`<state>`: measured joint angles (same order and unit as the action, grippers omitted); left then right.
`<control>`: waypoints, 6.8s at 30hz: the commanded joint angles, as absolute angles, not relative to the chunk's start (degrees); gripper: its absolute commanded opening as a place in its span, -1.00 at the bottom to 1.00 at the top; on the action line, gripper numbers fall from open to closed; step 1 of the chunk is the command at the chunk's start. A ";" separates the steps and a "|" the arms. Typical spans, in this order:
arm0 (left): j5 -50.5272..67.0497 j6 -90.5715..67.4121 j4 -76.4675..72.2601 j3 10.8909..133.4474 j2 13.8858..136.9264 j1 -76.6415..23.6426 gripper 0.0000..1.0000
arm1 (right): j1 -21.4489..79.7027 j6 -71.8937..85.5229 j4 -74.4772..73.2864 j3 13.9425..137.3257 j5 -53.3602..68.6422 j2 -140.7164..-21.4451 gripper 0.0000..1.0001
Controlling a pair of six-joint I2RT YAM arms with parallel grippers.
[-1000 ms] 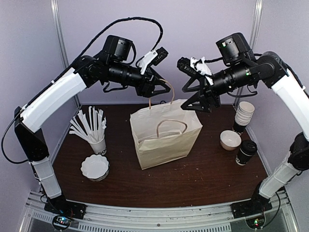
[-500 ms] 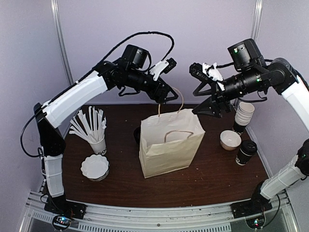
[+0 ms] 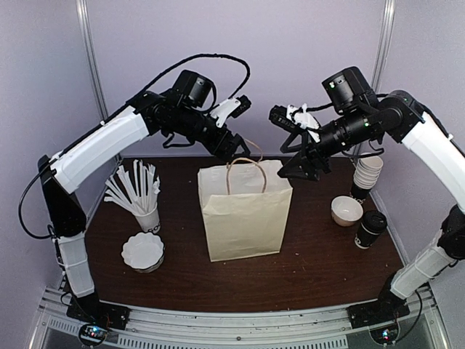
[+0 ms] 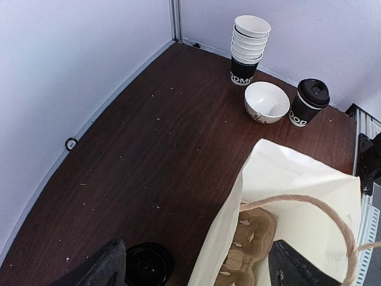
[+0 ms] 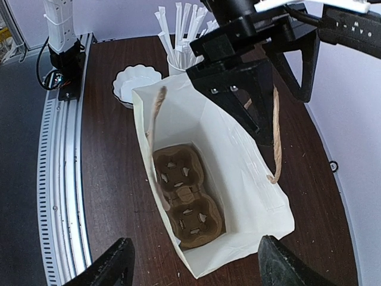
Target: Pack the takeout coffee
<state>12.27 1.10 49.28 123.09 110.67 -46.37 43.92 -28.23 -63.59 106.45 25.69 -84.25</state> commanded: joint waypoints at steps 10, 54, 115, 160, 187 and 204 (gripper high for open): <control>17.24 9.20 53.14 118.56 101.74 -46.23 0.76 | 43.59 -28.31 -64.16 107.52 27.32 -85.09 0.51; -4.32 1.59 29.31 82.64 77.12 -43.79 0.65 | -10.32 -38.15 -73.38 80.10 12.51 -68.44 0.75; -2.12 0.19 22.09 71.33 68.37 -39.81 0.68 | -4.48 -54.48 -77.85 76.96 4.54 -89.68 0.72; -1.28 0.53 22.19 71.24 68.32 -39.81 0.68 | -4.57 -54.45 -77.17 74.79 4.79 -90.10 0.81; 19.29 5.50 26.33 76.64 69.37 -39.81 0.68 | -4.31 -51.48 -81.88 78.81 8.10 -78.29 0.37; 27.57 9.58 47.55 114.19 98.74 -39.90 0.53 | -1.07 -47.93 -86.38 85.03 22.24 -65.04 0.36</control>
